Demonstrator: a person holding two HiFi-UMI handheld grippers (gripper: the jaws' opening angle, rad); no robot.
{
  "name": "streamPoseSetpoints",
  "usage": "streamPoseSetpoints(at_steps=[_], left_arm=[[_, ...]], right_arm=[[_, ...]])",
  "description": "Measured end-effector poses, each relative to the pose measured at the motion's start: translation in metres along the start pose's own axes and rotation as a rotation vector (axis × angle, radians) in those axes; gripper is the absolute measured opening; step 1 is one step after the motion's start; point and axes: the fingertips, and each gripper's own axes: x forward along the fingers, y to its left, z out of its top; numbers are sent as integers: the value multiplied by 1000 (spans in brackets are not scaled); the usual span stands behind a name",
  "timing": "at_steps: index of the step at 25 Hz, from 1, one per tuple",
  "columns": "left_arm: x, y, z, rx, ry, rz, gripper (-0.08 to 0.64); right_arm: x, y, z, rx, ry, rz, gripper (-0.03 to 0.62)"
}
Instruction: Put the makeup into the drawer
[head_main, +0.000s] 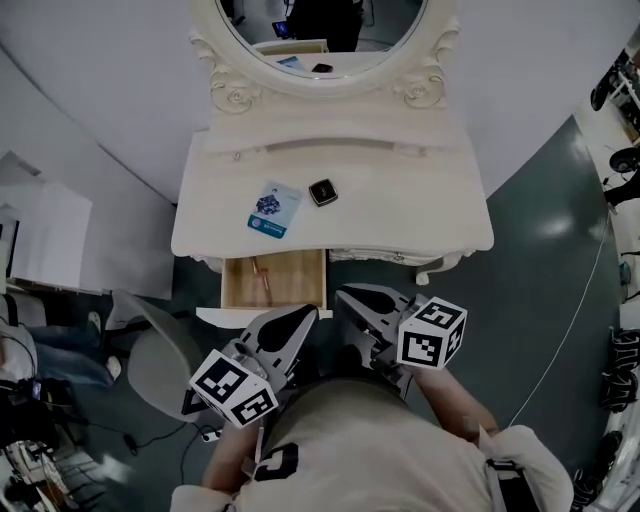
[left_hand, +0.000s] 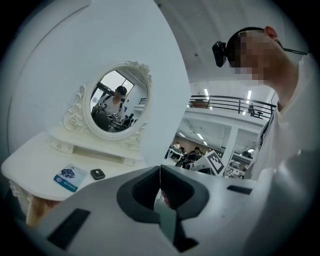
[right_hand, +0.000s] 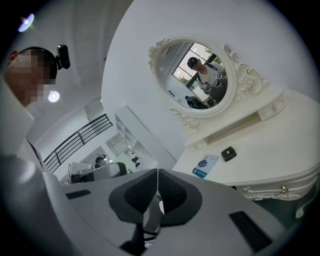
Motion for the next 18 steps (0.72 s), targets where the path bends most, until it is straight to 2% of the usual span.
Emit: streamPoseSetpoints(at_steps=[4,8,13,14,16,18], left_arm=[[-6,30,10,-3,-17,-22,58],[-13,61,24,-32,-38,-40,58],[-25,92,40,-68,-38,-143,58],[-28,97,40,-79,-32,-160,58],[-32,109,43,-86,-21,-185,58],[-30,120,46,-79,-7,-203,58]], right_arm=[[27,-15,8,-4,-12,-75,28],[52,-25,20,94,-54,-124,29],[82,-50,30,51,-64,-321,31],[87,-54,27,46,-50,-354,50],[100,-62,24,29,-19,-403,224],[112,-78,26,-4,0,-464,256]])
